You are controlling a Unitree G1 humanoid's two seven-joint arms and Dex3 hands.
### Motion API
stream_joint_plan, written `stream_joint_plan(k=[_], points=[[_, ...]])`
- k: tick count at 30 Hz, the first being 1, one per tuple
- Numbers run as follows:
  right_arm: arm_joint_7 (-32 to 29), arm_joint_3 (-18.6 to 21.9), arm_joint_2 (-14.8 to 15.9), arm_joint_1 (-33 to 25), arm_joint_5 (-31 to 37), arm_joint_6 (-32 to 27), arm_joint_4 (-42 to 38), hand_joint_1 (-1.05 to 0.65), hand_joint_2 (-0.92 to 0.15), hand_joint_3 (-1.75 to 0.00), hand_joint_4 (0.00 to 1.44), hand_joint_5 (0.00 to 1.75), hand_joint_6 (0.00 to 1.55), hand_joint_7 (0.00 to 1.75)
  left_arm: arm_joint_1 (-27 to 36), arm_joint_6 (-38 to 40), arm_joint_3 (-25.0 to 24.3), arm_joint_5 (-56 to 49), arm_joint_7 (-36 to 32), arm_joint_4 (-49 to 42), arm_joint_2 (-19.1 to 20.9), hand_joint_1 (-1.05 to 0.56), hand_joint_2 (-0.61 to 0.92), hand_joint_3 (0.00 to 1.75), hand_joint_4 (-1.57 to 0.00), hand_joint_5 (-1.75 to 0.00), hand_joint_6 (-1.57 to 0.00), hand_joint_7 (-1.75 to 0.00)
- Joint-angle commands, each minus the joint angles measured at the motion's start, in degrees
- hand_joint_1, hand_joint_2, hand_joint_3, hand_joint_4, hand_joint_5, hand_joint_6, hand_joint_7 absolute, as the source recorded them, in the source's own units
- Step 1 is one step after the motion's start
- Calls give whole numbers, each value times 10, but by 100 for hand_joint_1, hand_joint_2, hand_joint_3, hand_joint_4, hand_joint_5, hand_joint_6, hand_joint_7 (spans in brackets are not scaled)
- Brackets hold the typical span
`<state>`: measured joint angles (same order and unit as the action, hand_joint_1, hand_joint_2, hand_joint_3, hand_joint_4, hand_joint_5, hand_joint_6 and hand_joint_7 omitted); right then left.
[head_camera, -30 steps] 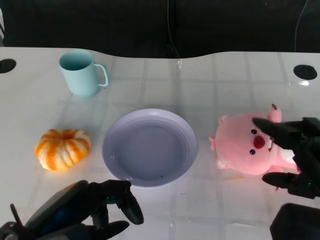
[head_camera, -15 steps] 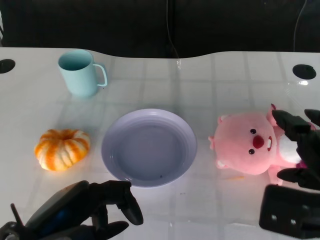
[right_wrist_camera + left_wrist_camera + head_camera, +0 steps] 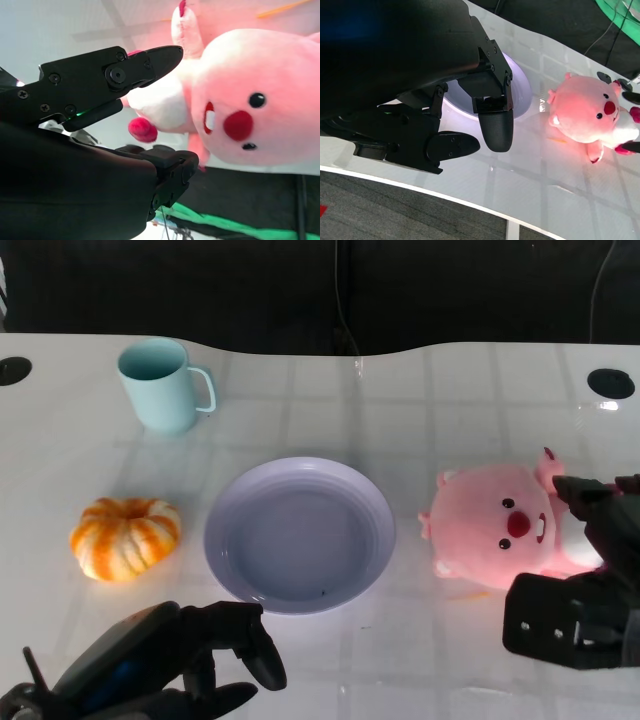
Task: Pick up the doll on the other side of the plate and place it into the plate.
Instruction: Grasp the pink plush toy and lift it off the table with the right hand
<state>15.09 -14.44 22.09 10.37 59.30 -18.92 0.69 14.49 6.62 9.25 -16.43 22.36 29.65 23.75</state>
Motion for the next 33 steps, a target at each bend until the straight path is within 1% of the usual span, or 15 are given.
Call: stream_joint_plan(k=[1,7,9,14,17,19,22,23,25,26,27,29,30,32,33], points=[[-10,-4,0,22,-11,-9,-33,-66,-92,-3,0,29,17,1,1,1,0,-6,-1,4,5,-16,92,45,-64,-170,-65,-111],[-21,-29,-7,57,-26,-14,-112,-65,-92,-2,0,33,20,2,3,-2,-1,-10,-3,2,3,-15,92,45,-64,-168,-65,-110],[-27,-33,-14,72,-40,-12,-147,-65,-92,-2,0,34,21,2,3,-3,-1,-12,-3,1,3,-16,92,45,-64,-168,-65,-110],[-37,-50,-33,121,-77,-2,-260,-63,-92,-1,3,35,26,4,2,1,1,-14,-2,2,3,-16,92,45,-66,-172,-66,-110],[-45,-63,-45,157,-94,5,-337,-63,-92,-2,15,22,34,2,4,3,4,-18,-2,5,3,-17,92,45,-68,-174,-66,-110],[-53,-67,-53,179,-107,11,-380,-63,-92,-2,19,19,38,3,5,3,5,-21,-3,7,2,-18,92,45,-69,-175,-66,-110],[-95,-75,-62,199,-120,31,-429,-62,-92,-1,29,18,49,4,6,-3,6,-18,-4,3,0,-18,91,44,-71,-175,-66,-110],[-117,-75,-64,204,-125,40,-444,-61,-91,-1,33,18,52,5,7,-5,6,-15,-4,0,-1,-18,91,44,-73,-175,-66,-110],[-167,-64,-69,209,-144,64,-466,-47,-92,-1,52,13,73,5,10,-9,5,-10,-3,0,-2,-17,91,45,-73,-175,-66,-111],[-197,-61,-69,210,-151,81,-473,-42,-92,-1,58,12,79,5,11,-11,4,-10,-3,1,-1,-17,91,45,-72,-175,-66,-111],[-227,-62,-66,210,-154,101,-480,-31,-91,-1,78,13,94,6,13,-10,3,-12,-3,4,0,-17,91,45,-70,-174,-67,-112],[-255,-67,-59,215,-160,129,-492,-25,-91,-1,101,18,108,8,17,-4,1,-15,-1,11,2,-18,91,46,-68,-174,-66,-112],[-254,-72,-56,219,-161,134,-497,-26,-92,-6,108,21,112,8,18,-2,-1,-16,0,14,3,-17,91,46,-68,-174,-66,-112],[-256,-79,-50,222,-160,142,-500,-26,-92,-11,114,24,114,8,20,-4,-3,-17,-1,17,4,-17,91,46,-68,-175,-66,-112],[-263,-83,-47,223,-157,149,-501,-27,-92,-15,112,43,118,8,21,-6,-4,-16,-1,17,3,-17,91,46,-67,-174,-66,-112]])
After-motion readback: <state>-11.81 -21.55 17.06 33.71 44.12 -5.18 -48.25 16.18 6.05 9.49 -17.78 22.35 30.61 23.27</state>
